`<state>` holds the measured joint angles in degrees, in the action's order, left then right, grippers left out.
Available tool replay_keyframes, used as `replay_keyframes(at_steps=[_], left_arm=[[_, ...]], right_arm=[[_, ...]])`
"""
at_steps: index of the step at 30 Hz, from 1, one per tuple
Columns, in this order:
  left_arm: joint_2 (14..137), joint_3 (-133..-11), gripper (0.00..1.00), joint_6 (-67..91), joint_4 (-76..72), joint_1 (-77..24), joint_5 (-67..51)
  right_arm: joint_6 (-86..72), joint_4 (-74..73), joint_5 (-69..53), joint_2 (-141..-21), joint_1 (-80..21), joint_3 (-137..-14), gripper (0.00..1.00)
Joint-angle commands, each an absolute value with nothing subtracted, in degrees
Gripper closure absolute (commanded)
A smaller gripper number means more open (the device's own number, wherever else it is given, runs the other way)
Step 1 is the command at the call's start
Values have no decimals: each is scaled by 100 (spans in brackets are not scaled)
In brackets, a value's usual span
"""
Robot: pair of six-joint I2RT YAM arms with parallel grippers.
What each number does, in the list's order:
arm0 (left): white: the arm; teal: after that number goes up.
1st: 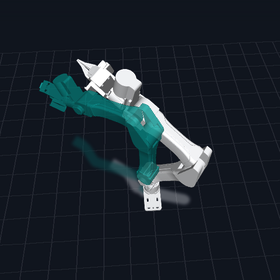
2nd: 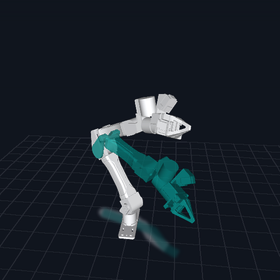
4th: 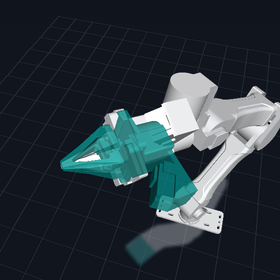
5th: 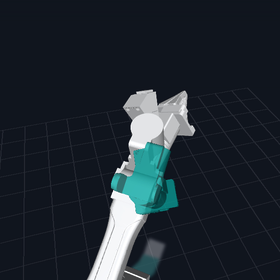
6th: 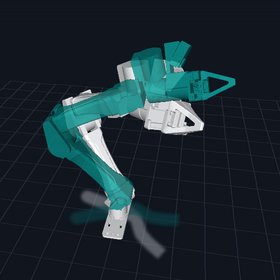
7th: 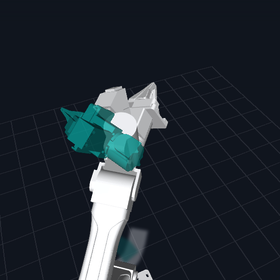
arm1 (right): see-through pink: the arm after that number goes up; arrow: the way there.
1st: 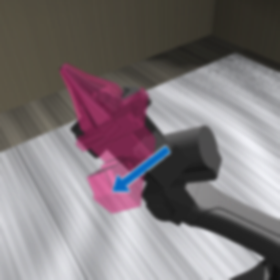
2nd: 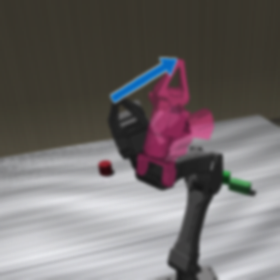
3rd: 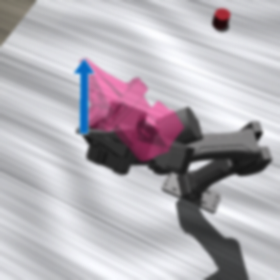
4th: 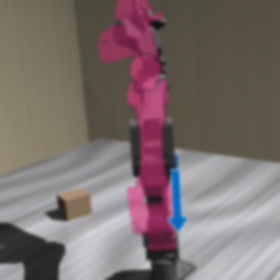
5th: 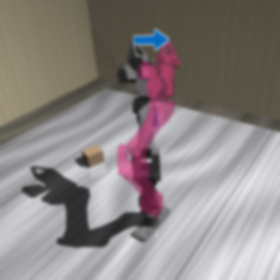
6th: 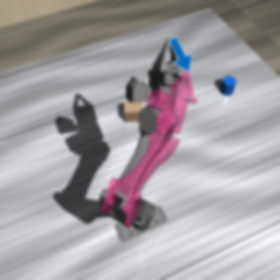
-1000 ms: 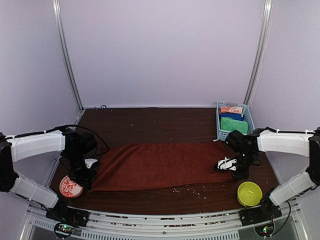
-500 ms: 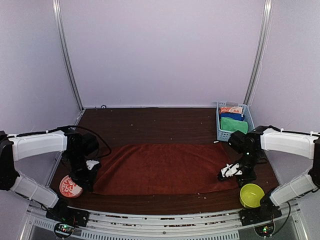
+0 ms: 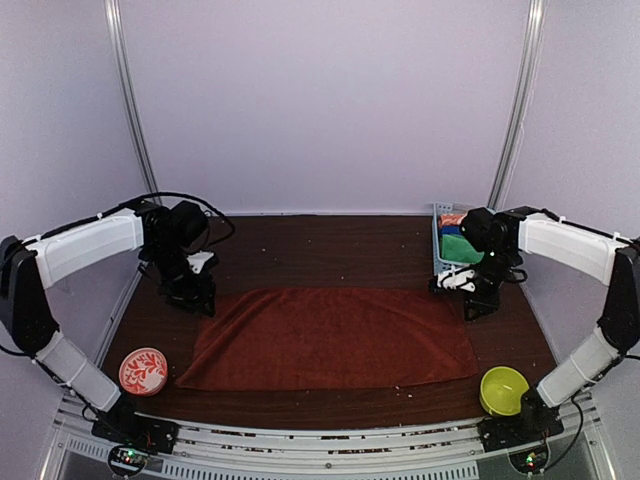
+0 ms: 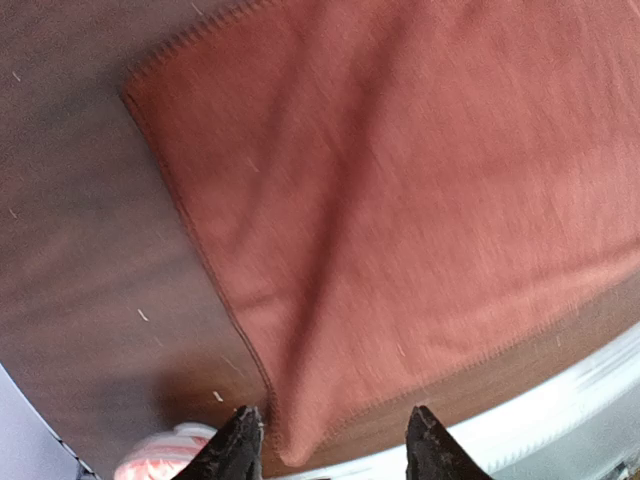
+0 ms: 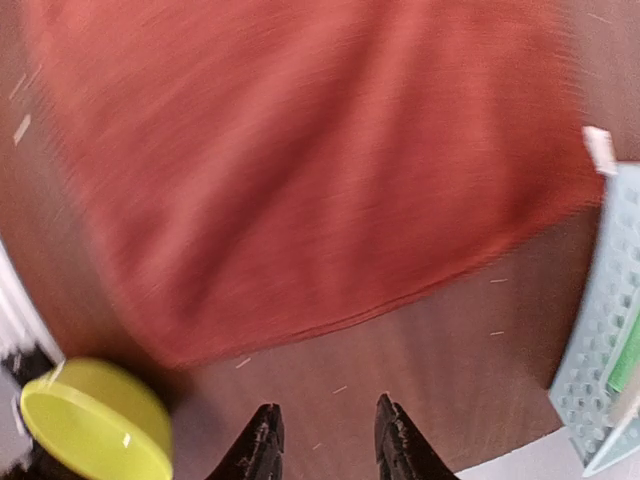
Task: Roll the towels
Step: Smooth out the towel at the center of the board.
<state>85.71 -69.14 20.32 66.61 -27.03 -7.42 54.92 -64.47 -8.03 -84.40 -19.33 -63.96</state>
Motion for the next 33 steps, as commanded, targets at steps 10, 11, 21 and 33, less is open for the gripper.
replay_keyframes(at_steps=[10, 11, 21, 33], left_arm=[[9834, -7187, 43, 1441, 4305, -1311, -676], [9902, -7174, 43, 1434, 4246, -1294, -709], [10021, -6970, 42, 1342, 3924, -1089, -741], [9866, -6565, 42, 1201, 3598, -965, -694]], right_arm=[[2686, -4024, -1347, -10109, -1134, -7080, 69], [2610, -3952, -1406, -10142, -1129, -7084, 68], [2113, -3459, -1518, -10440, -1143, -7110, 69], [1773, -2833, -1622, -10402, -1147, -6944, 96]])
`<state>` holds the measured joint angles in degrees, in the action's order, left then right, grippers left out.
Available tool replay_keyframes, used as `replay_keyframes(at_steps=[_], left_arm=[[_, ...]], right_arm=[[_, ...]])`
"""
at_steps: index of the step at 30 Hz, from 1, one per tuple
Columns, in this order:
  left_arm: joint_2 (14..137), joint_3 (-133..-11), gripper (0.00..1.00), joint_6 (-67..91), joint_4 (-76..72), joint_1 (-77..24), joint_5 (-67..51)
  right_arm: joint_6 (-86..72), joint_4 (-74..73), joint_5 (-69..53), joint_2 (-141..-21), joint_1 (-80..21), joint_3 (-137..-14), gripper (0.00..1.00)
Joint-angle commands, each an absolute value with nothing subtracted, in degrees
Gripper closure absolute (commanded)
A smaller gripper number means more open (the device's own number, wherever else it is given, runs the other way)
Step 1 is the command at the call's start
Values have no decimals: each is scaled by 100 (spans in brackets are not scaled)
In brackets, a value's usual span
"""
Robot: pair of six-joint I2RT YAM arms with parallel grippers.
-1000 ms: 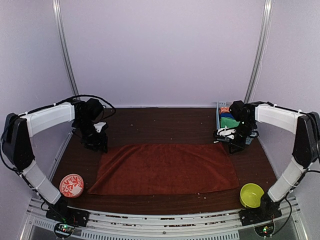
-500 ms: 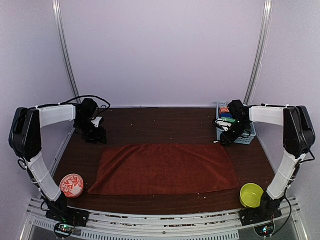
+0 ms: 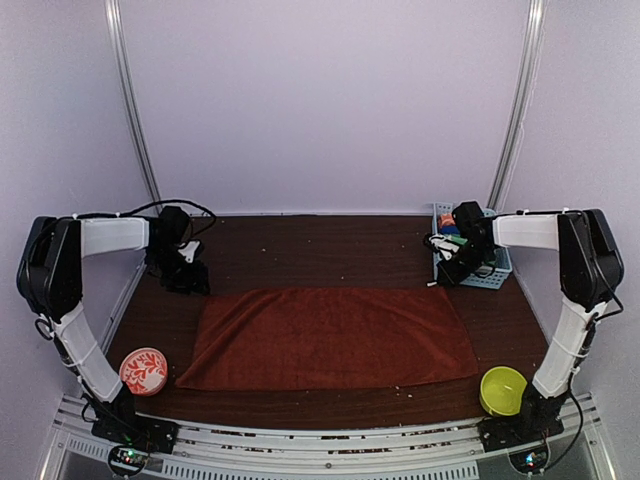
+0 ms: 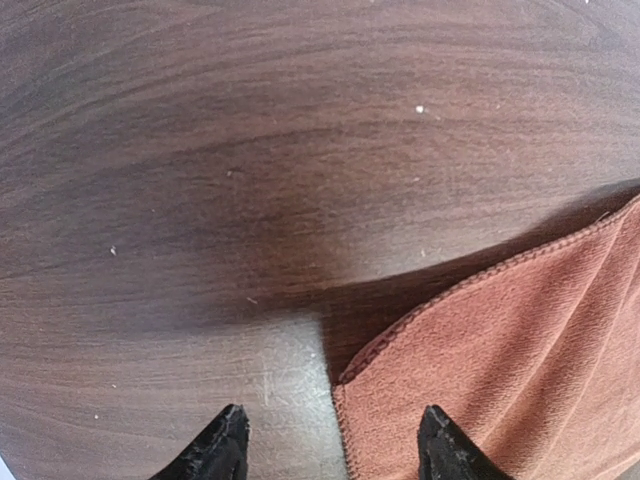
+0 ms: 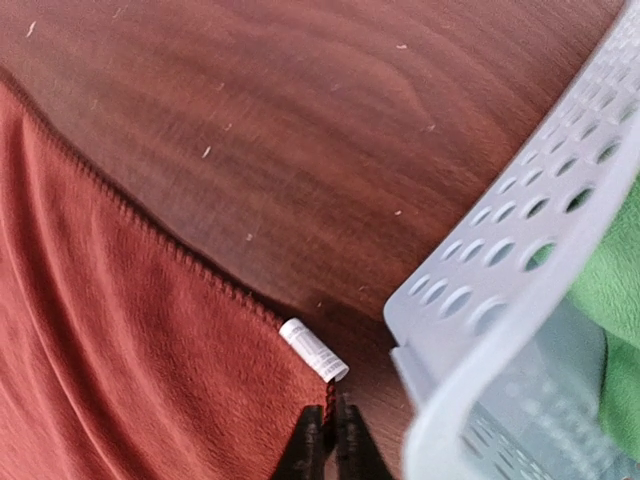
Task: Roll the towels
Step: Smooth out the towel at the center of the board.
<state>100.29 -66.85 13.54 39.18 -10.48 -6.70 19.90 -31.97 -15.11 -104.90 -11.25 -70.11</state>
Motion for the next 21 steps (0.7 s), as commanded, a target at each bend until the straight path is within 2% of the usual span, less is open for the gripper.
replay_keyframes(at_steps=[1, 13, 21], left_arm=[[9843, -6547, 42, 1174, 3550, -951, -742], [9922, -6287, 40, 1006, 3105, -699, -1338], [10212, -6148, 49, 834, 2818, -703, -1931]], right_arm=[[1768, -2835, -1625, -10419, -1143, -6954, 99], [1799, -2753, -1356, -10085, -1098, -6780, 100], [1793, -2737, -1288, -10118, -1072, -6879, 100]])
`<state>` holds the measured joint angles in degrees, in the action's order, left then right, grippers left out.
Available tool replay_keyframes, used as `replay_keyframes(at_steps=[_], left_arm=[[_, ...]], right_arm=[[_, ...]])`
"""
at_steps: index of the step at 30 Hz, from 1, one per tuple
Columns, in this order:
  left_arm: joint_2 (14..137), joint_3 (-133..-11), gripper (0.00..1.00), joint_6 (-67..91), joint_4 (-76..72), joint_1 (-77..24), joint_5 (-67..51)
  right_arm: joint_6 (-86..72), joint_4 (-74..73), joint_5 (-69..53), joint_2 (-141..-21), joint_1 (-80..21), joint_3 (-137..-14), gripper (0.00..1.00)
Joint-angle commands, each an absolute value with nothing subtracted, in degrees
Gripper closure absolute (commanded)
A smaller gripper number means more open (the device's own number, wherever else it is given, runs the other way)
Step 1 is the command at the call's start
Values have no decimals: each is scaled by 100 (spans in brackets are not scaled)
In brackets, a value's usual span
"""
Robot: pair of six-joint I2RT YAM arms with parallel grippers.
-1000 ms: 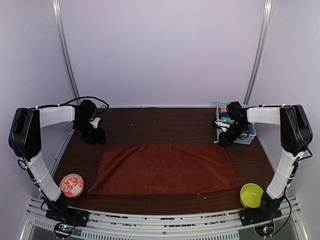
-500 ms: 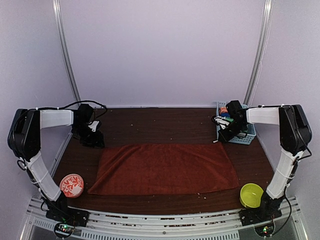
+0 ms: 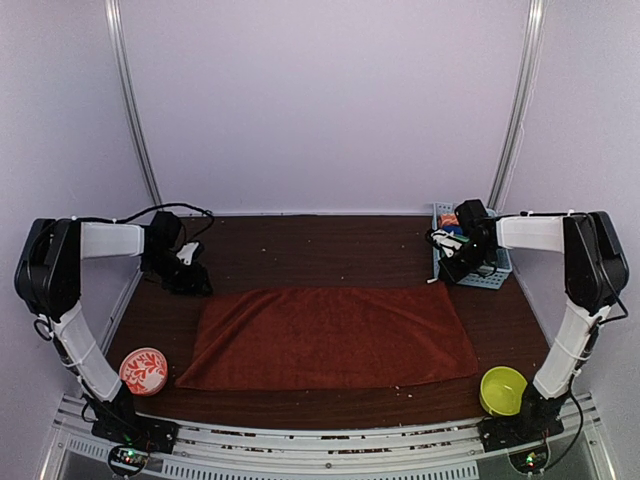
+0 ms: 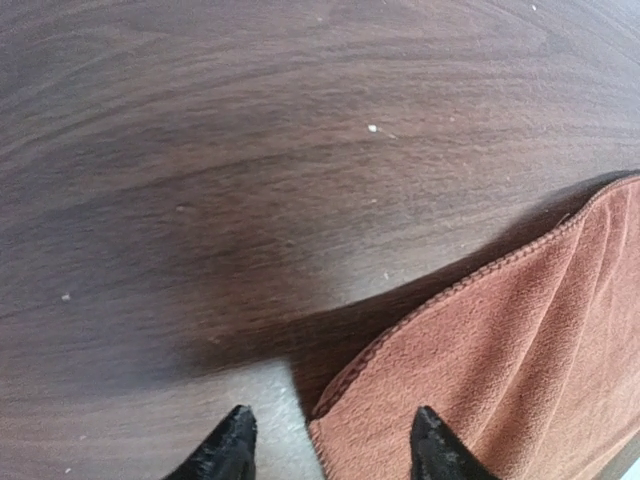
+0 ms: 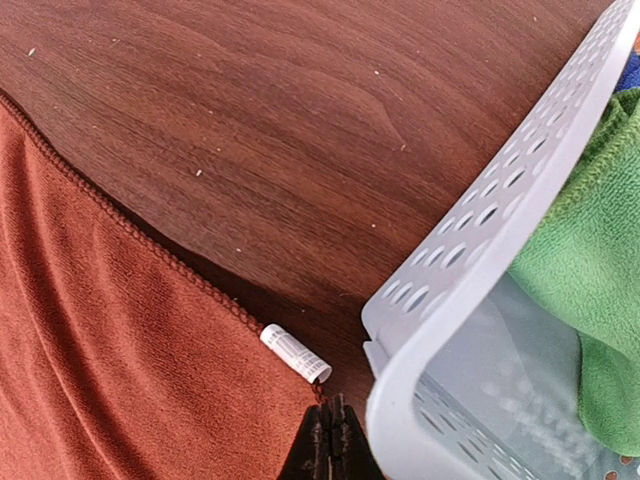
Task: Roll the towels
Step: Smooth out the towel at the center of the board, then pick up the towel from the center of the board.
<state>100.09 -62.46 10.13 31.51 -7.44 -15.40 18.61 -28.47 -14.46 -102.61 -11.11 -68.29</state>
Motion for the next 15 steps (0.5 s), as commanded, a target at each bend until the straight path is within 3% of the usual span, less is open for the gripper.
replay_keyframes(at_steps=[1, 9, 15], left_arm=[[10244, -6132, 52, 834, 2780, -699, -1933], [10625, -6209, 71, 763, 2620, -703, -1935], [10723, -6361, 100, 650, 2569, -703, -1904]], right_arm=[[1785, -2748, -1300, -10123, -1072, -6885, 100], [1758, -2775, -1405, -10189, -1073, -6912, 100], [1792, -2802, -1335, -10132, -1066, -6915, 100]])
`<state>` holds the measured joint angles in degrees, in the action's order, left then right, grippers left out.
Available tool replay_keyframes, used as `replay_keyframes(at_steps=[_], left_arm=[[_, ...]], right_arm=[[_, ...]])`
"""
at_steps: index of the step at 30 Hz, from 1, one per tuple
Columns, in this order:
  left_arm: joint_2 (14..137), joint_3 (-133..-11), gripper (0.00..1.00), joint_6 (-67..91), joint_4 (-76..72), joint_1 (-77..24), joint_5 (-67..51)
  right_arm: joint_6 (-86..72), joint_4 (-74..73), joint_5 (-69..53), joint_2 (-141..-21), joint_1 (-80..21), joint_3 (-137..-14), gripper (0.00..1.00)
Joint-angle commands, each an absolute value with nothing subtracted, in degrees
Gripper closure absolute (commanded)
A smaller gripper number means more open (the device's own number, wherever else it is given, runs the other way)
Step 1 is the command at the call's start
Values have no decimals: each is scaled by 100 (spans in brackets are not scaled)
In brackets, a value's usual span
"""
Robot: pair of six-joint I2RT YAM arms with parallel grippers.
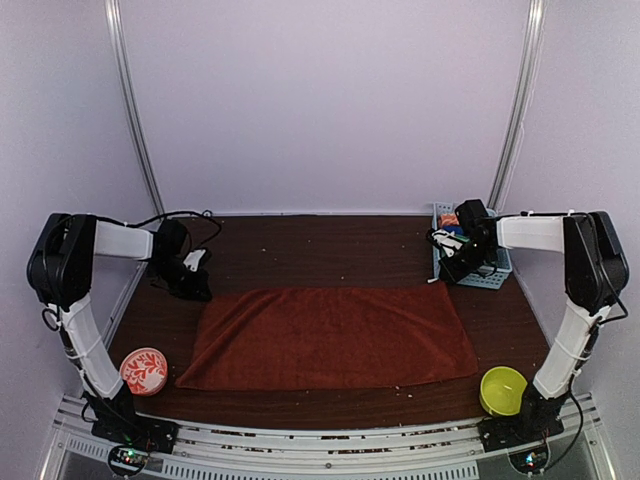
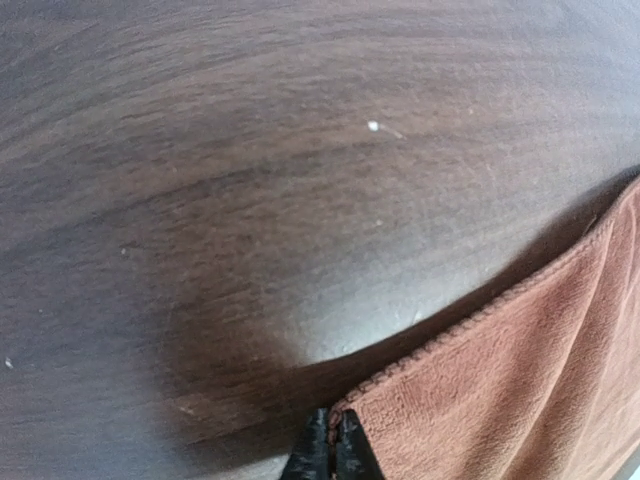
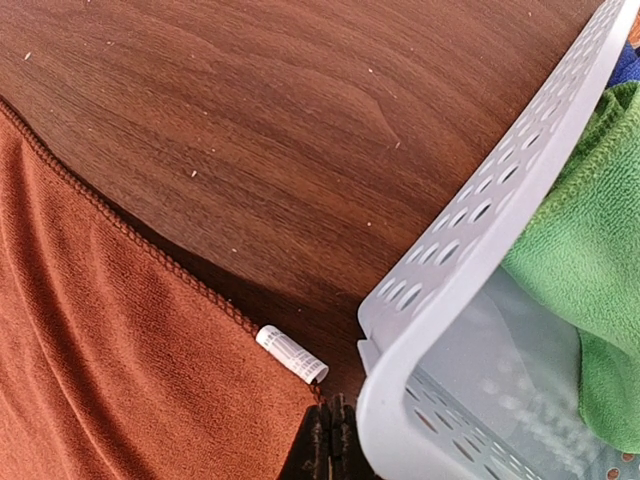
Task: Roll the towels
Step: Pick up the towel from the center of the board.
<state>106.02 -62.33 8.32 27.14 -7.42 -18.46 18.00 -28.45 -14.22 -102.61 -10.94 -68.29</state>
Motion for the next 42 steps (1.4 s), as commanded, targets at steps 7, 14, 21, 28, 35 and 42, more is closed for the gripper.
replay_keyframes(at_steps=[7, 14, 21, 28, 35, 42], left_arm=[[10025, -6592, 100, 544, 2453, -699, -1683], [9646, -6521, 100, 516, 2445, -701, -1758], [9455, -6343, 100, 532, 2479, -703, -1689], [9027, -6055, 100, 580, 2517, -703, -1745], [8661, -5908, 100, 688, 3009, -702, -2069], [8076, -5621, 100, 847, 3712, -697, -2094]], right_arm=[[1812, -2838, -1235, -9949, -855, -7088, 100], [1815, -2848, -1375, -9807, -620, -7222, 100], [1858, -2852, -1916, -9690, -563, -7168, 100], [1974, -2859, -2315, -9467, -563, -6763, 100], [2201, -3031, -2329, -9055, -558, -6543, 100], [2827, -3434, -2512, -8590, -519, -6134, 100]])
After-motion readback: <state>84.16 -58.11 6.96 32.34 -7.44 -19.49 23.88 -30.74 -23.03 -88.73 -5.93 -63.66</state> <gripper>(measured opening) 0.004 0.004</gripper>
